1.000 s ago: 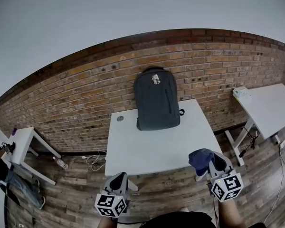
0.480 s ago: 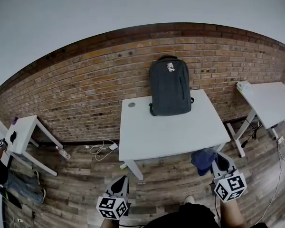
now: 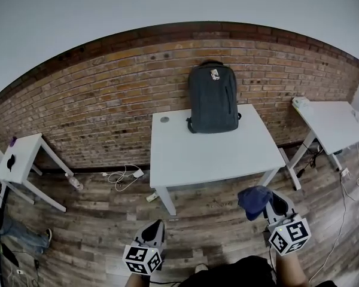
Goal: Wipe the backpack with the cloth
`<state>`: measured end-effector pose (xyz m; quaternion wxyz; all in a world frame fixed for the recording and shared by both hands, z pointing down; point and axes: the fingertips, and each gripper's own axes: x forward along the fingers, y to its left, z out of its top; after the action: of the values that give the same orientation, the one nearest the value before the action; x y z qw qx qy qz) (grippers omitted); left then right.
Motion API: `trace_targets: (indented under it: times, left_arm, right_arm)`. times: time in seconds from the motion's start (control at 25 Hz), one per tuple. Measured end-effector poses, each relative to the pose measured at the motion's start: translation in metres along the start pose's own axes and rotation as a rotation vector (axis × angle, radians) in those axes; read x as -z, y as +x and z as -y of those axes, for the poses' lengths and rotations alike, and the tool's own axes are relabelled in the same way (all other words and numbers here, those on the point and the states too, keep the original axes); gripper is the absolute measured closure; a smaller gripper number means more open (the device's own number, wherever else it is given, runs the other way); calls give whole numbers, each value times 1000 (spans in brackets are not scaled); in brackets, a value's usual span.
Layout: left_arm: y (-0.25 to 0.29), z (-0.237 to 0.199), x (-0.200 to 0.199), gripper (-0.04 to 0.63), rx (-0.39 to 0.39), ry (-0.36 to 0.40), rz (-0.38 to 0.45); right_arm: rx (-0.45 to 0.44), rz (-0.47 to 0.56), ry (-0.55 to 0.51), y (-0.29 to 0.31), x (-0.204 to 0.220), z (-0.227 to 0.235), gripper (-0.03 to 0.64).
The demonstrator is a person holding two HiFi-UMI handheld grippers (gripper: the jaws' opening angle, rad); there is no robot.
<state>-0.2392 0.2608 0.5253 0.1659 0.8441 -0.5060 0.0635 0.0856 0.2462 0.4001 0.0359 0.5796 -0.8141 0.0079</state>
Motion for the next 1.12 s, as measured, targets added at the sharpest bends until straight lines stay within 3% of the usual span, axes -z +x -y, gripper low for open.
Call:
trace_targets:
  times: [0.16, 0.36, 0.76, 1.12]
  left_arm:
    - [-19, 3, 2, 598, -39, -33, 15]
    - [-26, 26, -9, 598, -79, 11, 34]
    - [-30, 138, -1, 598, -34, 50, 34]
    - [-61, 234, 40, 598, -69, 68, 9]
  right_arm:
    - [-30, 9, -6, -6, -4, -7, 574]
    - [7, 97, -15, -34, -20, 10, 574]
    - [60, 112, 6, -134, -8, 78, 574]
    - [48, 117, 1, -217, 9, 136, 574]
